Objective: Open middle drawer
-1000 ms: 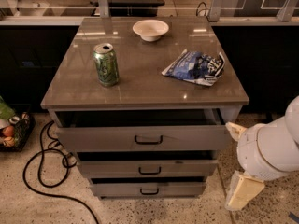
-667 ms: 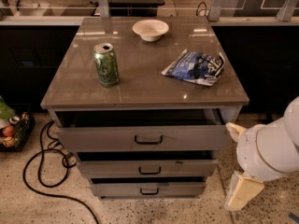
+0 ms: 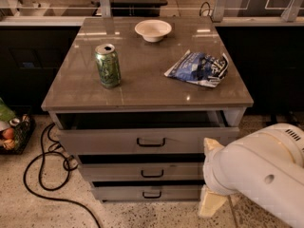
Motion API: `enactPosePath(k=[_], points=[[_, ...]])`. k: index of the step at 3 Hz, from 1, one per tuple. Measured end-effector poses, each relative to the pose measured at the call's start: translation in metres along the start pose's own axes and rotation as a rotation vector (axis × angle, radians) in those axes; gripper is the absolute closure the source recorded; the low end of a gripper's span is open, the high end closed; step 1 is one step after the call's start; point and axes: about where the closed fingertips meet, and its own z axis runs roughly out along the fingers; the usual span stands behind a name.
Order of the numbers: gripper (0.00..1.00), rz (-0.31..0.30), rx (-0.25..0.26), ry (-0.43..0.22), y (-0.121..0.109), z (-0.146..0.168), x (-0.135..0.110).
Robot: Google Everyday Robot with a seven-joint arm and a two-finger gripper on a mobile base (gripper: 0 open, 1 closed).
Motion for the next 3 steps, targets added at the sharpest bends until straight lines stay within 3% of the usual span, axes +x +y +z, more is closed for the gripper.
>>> enactPosePath(k=[1, 3], points=[[0.00, -0.036, 0.030, 0.012, 0.001, 0.041, -0.013], [0.00, 0.112, 0.035, -0.028, 0.007, 0.084, -0.023]])
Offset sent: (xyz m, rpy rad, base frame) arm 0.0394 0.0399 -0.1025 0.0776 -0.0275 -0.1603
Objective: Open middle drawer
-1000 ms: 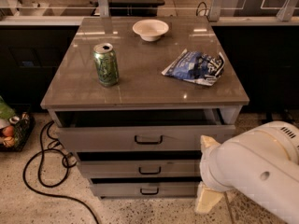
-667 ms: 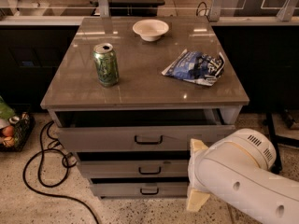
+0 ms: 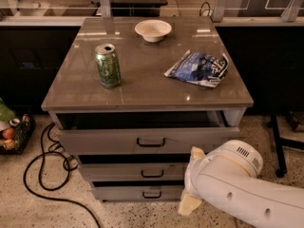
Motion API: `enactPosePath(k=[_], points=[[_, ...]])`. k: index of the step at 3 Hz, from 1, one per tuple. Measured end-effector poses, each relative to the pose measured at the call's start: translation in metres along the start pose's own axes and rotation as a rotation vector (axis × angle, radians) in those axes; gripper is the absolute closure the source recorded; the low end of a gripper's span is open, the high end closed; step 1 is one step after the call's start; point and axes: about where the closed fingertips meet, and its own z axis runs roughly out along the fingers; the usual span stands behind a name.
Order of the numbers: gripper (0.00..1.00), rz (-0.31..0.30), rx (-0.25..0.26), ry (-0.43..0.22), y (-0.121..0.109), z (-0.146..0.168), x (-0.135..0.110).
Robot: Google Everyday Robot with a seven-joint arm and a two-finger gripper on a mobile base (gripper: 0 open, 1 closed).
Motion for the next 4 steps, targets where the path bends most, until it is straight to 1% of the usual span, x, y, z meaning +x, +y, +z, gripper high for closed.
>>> enactPosePath(k=[1, 2, 3, 4], points=[[0.00, 0.000, 0.000, 0.000, 0.000, 0.000, 0.000], [0.00, -0.039, -0.012, 0.026, 0.007, 0.009, 0.012], [0.00, -0.131, -0.051, 0.066, 0.023, 0.028, 0.030], [0.00, -0.220, -0.089, 0.063, 0.032, 0.053, 0.036]])
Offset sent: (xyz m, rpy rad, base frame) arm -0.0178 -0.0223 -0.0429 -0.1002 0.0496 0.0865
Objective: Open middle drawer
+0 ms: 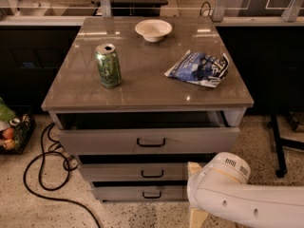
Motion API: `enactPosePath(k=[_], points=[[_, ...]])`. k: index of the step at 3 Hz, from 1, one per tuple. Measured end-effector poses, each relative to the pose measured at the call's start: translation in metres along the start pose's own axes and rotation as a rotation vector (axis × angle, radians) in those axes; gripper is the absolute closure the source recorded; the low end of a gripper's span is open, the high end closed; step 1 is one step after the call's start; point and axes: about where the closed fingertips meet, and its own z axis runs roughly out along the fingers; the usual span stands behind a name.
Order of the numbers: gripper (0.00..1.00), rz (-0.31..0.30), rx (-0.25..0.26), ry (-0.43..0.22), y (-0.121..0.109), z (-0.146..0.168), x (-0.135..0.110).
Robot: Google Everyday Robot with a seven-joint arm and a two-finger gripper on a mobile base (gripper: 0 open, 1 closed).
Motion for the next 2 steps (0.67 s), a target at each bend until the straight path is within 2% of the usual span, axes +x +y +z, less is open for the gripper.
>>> enactPosePath(k=[1, 2], points=[[0.00, -0.058, -0.040, -0.041, 0.005, 0.029, -0.007], [0.00, -0.084, -0.063, -0.075, 0.015, 0.049, -0.012]])
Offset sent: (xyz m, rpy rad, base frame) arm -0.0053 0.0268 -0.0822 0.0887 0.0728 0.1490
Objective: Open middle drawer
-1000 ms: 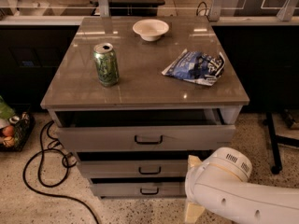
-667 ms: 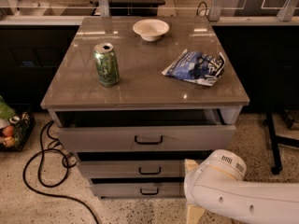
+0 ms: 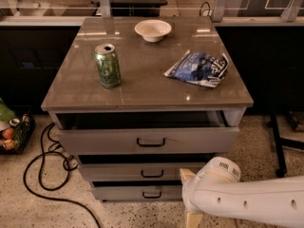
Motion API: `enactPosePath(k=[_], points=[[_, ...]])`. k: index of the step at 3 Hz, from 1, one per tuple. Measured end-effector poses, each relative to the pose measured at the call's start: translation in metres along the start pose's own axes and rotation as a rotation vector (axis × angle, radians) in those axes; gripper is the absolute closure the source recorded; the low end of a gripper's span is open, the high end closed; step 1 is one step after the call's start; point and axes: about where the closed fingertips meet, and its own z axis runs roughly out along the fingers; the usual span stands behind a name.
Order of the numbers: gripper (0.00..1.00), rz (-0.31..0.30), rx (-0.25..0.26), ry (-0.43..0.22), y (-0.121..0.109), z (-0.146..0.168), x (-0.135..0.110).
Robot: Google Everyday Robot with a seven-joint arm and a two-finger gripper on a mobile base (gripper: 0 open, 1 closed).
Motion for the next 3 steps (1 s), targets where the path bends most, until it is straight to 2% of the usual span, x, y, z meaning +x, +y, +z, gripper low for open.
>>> enactPosePath(k=[1, 2, 3], points=[[0.00, -0.031, -0.026, -0.038, 0.010, 0.023, -0.010], [0.00, -0.033, -0.027, -0.038, 0.009, 0.024, -0.011], [0.00, -0.065, -0.032, -0.060, -0.002, 0.038, -0.026]])
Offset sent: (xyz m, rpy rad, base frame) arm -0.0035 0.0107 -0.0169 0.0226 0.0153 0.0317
